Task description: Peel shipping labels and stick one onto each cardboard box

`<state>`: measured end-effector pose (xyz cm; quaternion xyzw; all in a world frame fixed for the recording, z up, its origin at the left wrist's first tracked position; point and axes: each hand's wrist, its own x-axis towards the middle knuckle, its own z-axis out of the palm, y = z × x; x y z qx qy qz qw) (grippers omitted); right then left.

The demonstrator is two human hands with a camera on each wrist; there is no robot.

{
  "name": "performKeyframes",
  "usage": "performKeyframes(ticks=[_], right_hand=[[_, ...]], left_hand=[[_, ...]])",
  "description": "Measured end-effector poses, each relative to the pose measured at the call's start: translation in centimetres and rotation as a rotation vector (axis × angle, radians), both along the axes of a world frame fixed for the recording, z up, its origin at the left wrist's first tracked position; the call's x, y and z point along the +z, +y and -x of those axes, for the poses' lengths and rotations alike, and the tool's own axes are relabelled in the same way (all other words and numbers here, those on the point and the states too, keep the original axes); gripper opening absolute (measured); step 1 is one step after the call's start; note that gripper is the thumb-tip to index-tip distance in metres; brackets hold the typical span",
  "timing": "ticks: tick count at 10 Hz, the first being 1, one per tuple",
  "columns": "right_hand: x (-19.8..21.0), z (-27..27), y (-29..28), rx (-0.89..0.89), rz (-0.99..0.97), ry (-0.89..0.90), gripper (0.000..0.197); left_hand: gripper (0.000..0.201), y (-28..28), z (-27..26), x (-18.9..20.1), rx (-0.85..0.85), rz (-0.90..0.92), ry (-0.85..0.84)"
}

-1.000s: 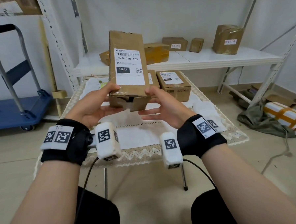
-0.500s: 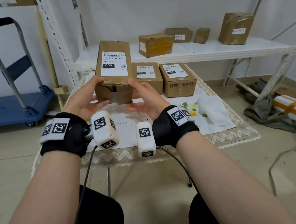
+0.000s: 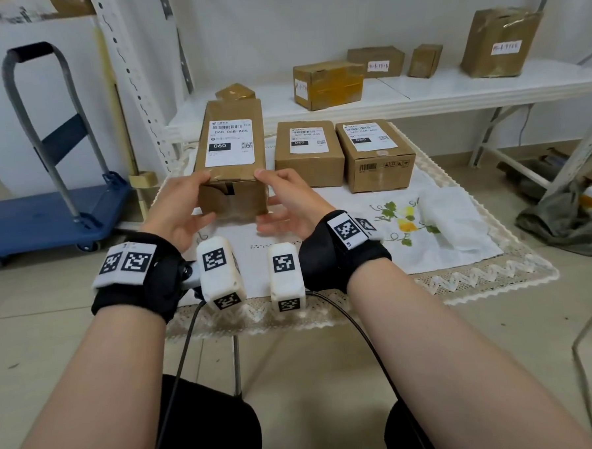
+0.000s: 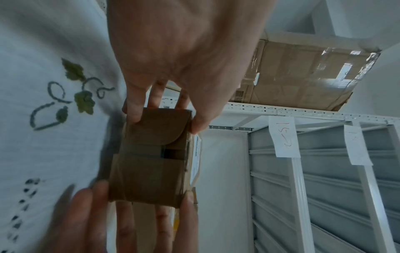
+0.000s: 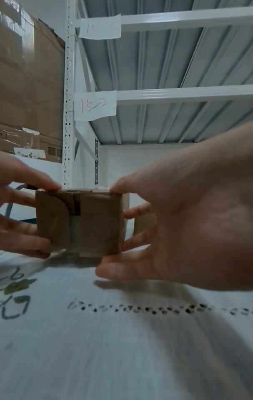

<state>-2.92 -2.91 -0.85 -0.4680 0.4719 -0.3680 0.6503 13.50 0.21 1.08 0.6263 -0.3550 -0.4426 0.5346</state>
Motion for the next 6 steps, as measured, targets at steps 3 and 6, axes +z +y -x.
performKeyframes(ticks=[3, 6], right_hand=[[0.0, 0.3, -0.1, -0.093, -0.01, 0.065, 0.041], [1.8, 4.6, 2.0, -0.173, 0.037, 0.025, 0.024]], left_hand=[[0.041, -1.4, 0.9, -1.3, -0.047, -0.053, -0.025], [0.048, -0.8, 2.4, 1.2, 0.172, 0.111, -0.033]])
